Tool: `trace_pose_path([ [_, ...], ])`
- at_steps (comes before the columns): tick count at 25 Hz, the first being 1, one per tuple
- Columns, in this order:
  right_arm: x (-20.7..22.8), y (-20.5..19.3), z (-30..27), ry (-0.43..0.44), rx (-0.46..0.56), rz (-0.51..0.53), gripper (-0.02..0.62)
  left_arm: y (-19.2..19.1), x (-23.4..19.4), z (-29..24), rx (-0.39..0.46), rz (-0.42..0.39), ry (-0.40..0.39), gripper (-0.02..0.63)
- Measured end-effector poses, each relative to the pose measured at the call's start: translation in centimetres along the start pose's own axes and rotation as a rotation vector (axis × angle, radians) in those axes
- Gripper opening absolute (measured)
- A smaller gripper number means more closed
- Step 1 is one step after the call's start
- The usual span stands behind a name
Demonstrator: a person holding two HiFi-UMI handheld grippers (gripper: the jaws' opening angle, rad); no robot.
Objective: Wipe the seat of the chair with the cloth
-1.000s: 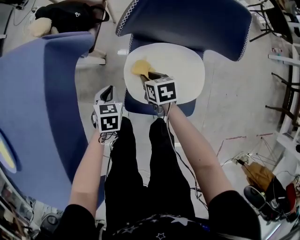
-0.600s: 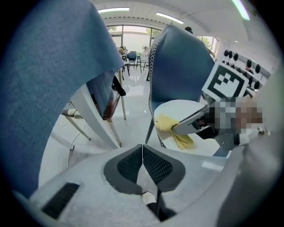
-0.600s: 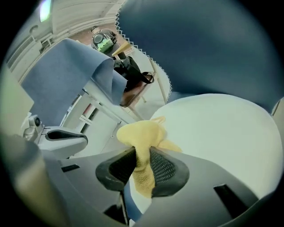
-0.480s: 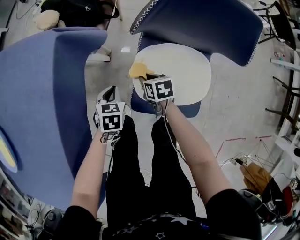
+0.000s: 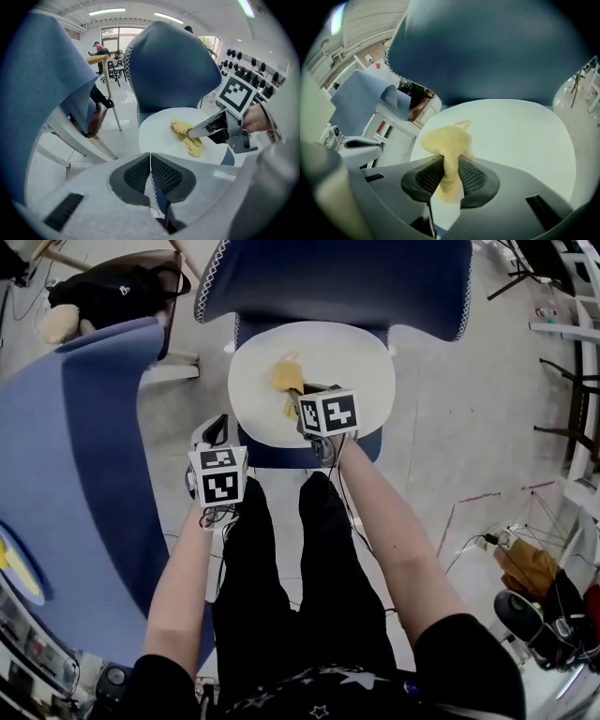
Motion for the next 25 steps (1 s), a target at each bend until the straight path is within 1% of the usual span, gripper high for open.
trace_pose_path([
  [7, 7.4, -1.1, 2.5, -0.063, 0.015, -0.069, 0.1, 1.9, 4.4, -1.9, -0.021, -0.067, -0.039, 0.021],
  [11, 11.0, -1.5, 3.9, -0.071, 0.033, -0.121, 0.099, 3.0, 6.8, -3.0, -0.033, -0.081, -0.054, 0.021],
  [13, 12.4, -2.0, 4.2, -0.091, 0.04, -0.141, 0.096, 2.9, 7.7, -3.8, -0.038, -0.092, -0.066, 0.021],
  [15, 13.9, -2.6, 4.6, -0.143, 0.039, -0.157, 0.071, 2.5, 8.5, -4.4, -0.042, -0.101, -0.078, 0.021],
  [16, 14.7, -2.9, 4.7, -0.178, 0.033, -0.164, 0.034, 2.4, 8.8, -4.7, -0.047, -0.107, -0.083, 0.021],
  [17, 15.5, -3.2, 4.8, -0.204, 0.024, -0.169, 0.015, 2.4, 9.1, -4.8, -0.052, -0.113, -0.088, 0.021],
  [18, 16.3, -3.5, 4.9, -0.214, 0.017, -0.174, 0.014, 2.4, 9.5, -5.0, -0.057, -0.118, -0.093, 0.021],
  [22, 18.0, -4.5, 5.6, -0.172, 0.035, -0.197, 0.012, 2.3, 10.7, -5.2, -0.061, -0.128, -0.102, 0.021],
  [25, 18.6, -4.7, 6.3, -0.202, 0.046, -0.205, 0.011, 2.3, 11.2, -5.2, -0.064, -0.135, -0.102, 0.021],
])
Point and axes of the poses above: the fingertips, and each gripper's own axes: z backward along the fingers, x to its right, y out of its top, the point moved 10 cm from there along z, backward along the fingers, and after that the axes turned 10 degrees about -y, right-handed, at the moved point
